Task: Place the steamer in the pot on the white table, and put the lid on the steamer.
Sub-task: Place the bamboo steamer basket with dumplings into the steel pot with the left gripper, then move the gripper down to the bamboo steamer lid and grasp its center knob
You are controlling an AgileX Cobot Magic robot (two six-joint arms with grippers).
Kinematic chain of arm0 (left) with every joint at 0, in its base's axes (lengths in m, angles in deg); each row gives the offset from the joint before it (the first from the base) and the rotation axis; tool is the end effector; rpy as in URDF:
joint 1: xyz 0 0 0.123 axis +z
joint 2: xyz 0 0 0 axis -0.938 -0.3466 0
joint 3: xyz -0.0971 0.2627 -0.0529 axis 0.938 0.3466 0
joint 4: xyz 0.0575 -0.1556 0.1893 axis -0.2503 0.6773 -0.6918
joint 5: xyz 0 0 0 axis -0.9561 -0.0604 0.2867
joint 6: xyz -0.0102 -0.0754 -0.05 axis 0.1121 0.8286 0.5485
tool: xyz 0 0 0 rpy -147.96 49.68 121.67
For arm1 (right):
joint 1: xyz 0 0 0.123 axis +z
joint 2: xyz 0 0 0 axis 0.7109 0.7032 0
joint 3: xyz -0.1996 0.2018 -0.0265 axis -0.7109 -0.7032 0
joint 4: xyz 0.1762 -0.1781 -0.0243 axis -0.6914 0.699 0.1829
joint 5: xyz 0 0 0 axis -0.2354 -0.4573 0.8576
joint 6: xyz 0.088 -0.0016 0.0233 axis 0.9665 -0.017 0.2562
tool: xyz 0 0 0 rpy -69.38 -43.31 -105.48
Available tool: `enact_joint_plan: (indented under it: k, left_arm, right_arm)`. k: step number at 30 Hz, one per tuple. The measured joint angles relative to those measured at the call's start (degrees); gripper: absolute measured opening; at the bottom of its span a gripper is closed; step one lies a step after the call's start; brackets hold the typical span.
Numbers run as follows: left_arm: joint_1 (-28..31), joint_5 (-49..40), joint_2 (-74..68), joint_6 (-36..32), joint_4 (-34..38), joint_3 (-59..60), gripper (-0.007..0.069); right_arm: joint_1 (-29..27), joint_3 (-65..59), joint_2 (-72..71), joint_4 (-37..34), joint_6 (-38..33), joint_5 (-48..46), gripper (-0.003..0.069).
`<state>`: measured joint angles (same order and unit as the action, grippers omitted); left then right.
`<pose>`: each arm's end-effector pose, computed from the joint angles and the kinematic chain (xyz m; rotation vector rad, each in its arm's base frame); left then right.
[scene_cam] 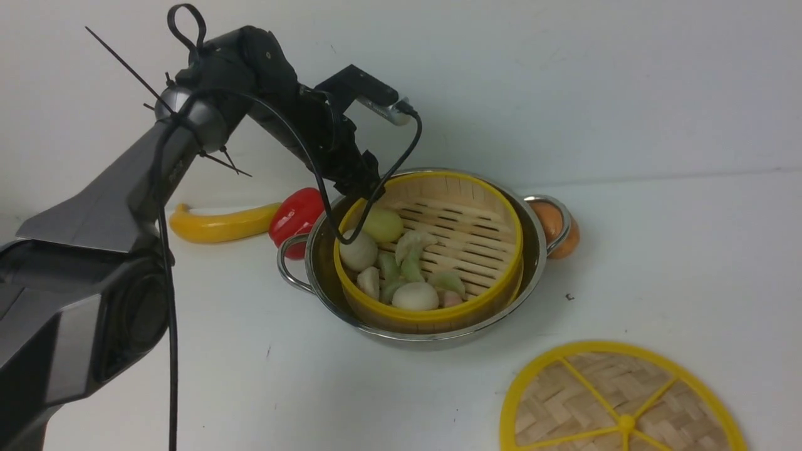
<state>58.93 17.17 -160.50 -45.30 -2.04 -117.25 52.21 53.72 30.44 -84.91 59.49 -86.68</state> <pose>0.5224 -0.1299 0.2147 1.0317 2.3719 -0.3120 0.0611 0.0295 0.2893 -0.1651 1.9351 0.3937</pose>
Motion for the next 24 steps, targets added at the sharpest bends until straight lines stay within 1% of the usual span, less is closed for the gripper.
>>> enact_joint_plan:
  k: [2,3,4,6,9,11,12,13,15,20,21,22,24]
  left_arm:
    - [0.00,-0.55,0.00,1.05,-1.69,-0.68,0.0441]
    - [0.00,-1.62,0.00,2.23,-3.86,-1.64,0.0440]
    - [0.00,-1.62,0.00,2.23,-3.86,-1.64,0.0440]
    - [0.08,-4.13,0.18,5.26,-7.81,-4.10,0.0426]
    - [0.32,-5.27,1.33,8.44,-8.79,-6.39,0.0391]
    - [0.39,-5.26,2.18,9.17,-8.71,-7.07,0.0370]
    - [0.42,-5.37,3.86,10.00,-7.92,-8.36,0.0329]
    - [0.42,-5.41,4.55,10.39,-7.61,-8.58,0.0313]
    - [0.42,-5.41,7.28,11.25,-6.81,-9.56,0.0238]
    - [0.42,-5.47,12.56,13.00,-6.72,-10.01,0.0046]
    - [0.42,-5.48,13.13,13.13,-6.72,-10.07,0.0033]
    - [0.42,-5.48,14.36,13.46,-6.66,-10.07,0.0000]
    - [0.42,-5.53,15.83,14.07,-6.13,-10.07,-0.0019]
  right_arm:
    - [0.00,0.00,0.00,0.00,-0.67,0.14,0.0243]
    - [0.00,0.00,0.00,0.00,-1.40,0.51,0.0243]
    - [0.00,0.00,0.00,0.00,-1.55,0.51,0.0243]
    - [0.00,0.00,0.00,0.00,-3.31,2.23,0.0243]
    - [0.00,0.00,0.00,0.07,-4.67,4.94,0.0243]
    - [0.00,0.00,0.00,0.38,-5.25,6.62,0.0243]
    - [0.00,0.00,0.00,1.78,-6.10,8.82,0.0243]
    - [0.00,0.00,0.00,2.18,-6.38,9.67,0.0243]
    - [0.00,0.00,0.00,4.39,-6.92,12.83,0.0243]
    - [0.00,0.00,0.01,6.03,-7.33,20.03,0.0243]
    - [0.00,0.00,0.01,6.03,-7.33,20.58,0.0243]
    - [0.00,0.00,0.01,6.03,-7.33,22.30,0.0243]
    - [0.00,0.00,0.01,6.03,-7.33,23.44,0.0243]
